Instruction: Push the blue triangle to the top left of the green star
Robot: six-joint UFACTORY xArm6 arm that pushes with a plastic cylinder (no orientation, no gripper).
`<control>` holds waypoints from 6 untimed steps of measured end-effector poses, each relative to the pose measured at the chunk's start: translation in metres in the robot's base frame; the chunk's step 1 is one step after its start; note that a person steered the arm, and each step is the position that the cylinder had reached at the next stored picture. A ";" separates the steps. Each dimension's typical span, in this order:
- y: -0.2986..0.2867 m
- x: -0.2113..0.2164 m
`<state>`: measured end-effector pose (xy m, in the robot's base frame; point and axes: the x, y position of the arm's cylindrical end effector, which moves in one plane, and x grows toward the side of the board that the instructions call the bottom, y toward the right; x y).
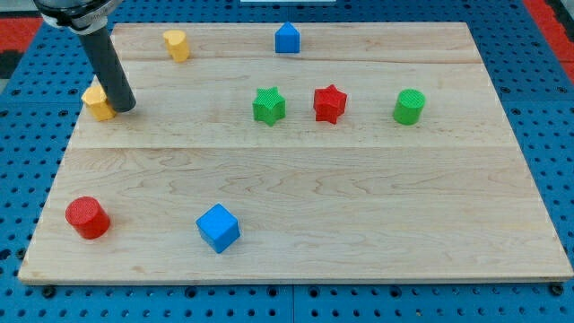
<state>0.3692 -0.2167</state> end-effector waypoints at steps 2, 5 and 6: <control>0.131 -0.068; 0.283 -0.159; 0.231 -0.164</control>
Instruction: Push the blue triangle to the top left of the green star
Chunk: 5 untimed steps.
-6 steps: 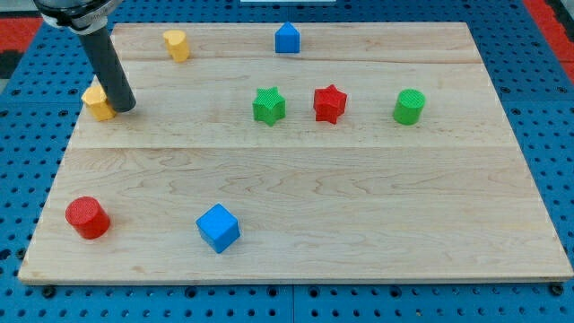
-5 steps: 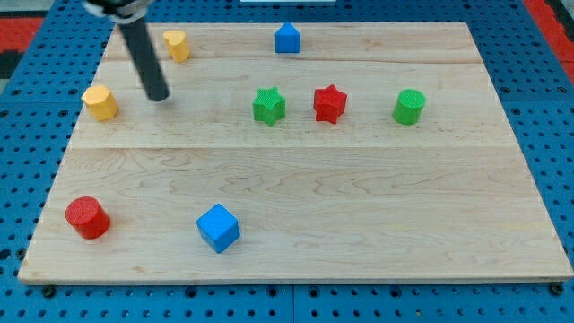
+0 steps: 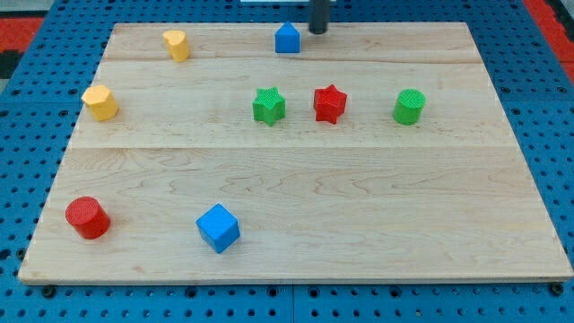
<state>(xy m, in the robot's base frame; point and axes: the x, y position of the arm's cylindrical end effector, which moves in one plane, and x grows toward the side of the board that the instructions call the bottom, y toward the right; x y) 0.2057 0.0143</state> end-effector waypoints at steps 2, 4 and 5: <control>-0.073 0.070; -0.106 0.112; -0.112 0.128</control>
